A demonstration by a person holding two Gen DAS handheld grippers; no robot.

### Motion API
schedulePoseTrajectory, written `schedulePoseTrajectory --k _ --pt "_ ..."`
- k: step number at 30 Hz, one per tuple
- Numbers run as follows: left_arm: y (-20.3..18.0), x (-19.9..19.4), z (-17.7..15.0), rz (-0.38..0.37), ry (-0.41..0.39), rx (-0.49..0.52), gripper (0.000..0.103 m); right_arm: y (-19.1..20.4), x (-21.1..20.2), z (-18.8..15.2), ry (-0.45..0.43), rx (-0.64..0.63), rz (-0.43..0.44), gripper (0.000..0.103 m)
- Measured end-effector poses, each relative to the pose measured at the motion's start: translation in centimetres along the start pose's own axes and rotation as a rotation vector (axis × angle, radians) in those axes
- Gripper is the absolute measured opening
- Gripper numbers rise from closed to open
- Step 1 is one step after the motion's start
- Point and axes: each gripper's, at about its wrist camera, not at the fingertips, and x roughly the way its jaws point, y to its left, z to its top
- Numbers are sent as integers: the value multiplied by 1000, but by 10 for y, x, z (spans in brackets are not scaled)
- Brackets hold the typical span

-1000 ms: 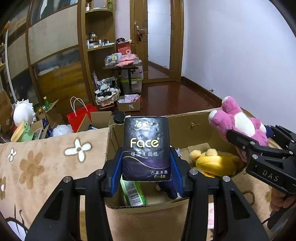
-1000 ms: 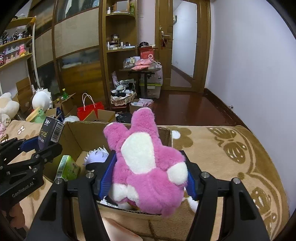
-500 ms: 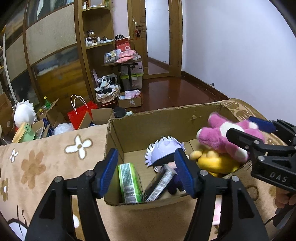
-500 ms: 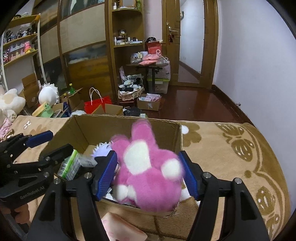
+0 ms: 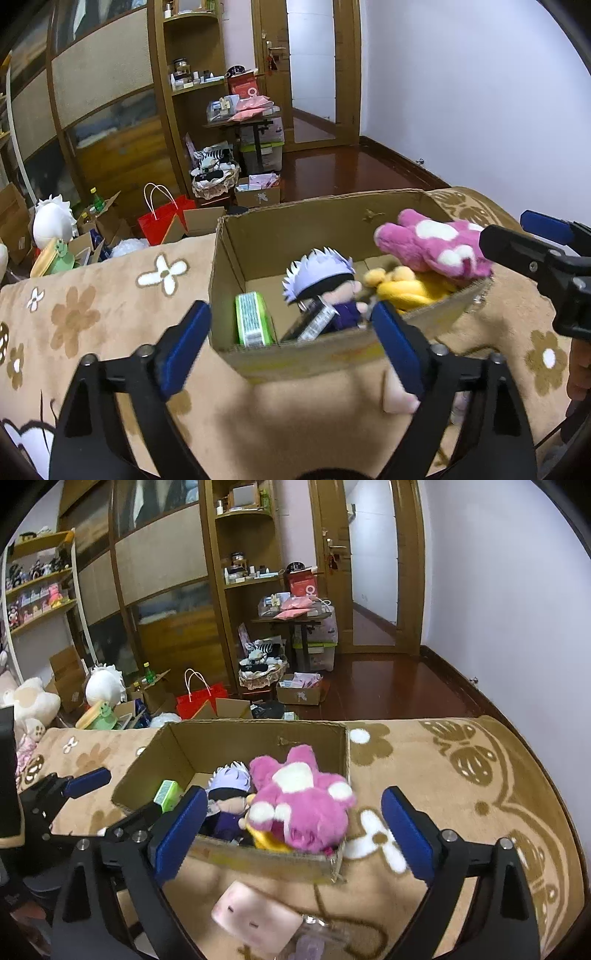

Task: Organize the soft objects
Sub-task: 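Move both open grippers back toward the pink cube plush and clear bag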

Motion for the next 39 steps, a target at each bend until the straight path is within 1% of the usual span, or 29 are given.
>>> schedulePoseTrajectory --k 2,4,6,13,16,19,23,30,35,39 --pt "-4 -8 -3 -10 3 4 92 -1 -8 -3 1 9 -5 101" --pt "-9 -17 -6 -11 2 14 95 -1 -18 -6 3 21 -12 101" --pt "-12 -25 -9 -12 -4 16 97 -3 -26 -8 -1 35 -35 101" --pt "-23 -51 -19 -26 -13 17 100 -13 -51 -22 14 97 -43 101" --pt "-28 -58 -25 -37 -5 22 100 -18 -60 -31 30 120 -50 101" --pt "-37 -63 -30 -44 10 47 100 -20 -66 -38 38 141 -50 101" --pt "-52 -62 -36 -69 23 86 100 -24 -69 -46 45 157 -60 101" --pt "-74 -44 -42 -104 55 145 100 -32 -60 -62 67 217 -76 101" --pt "-81 -24 -43 -135 96 145 100 -41 -44 -72 113 259 -82 101" --pt "-84 -11 -42 -144 115 147 100 -46 -35 -76 137 277 -88 101"
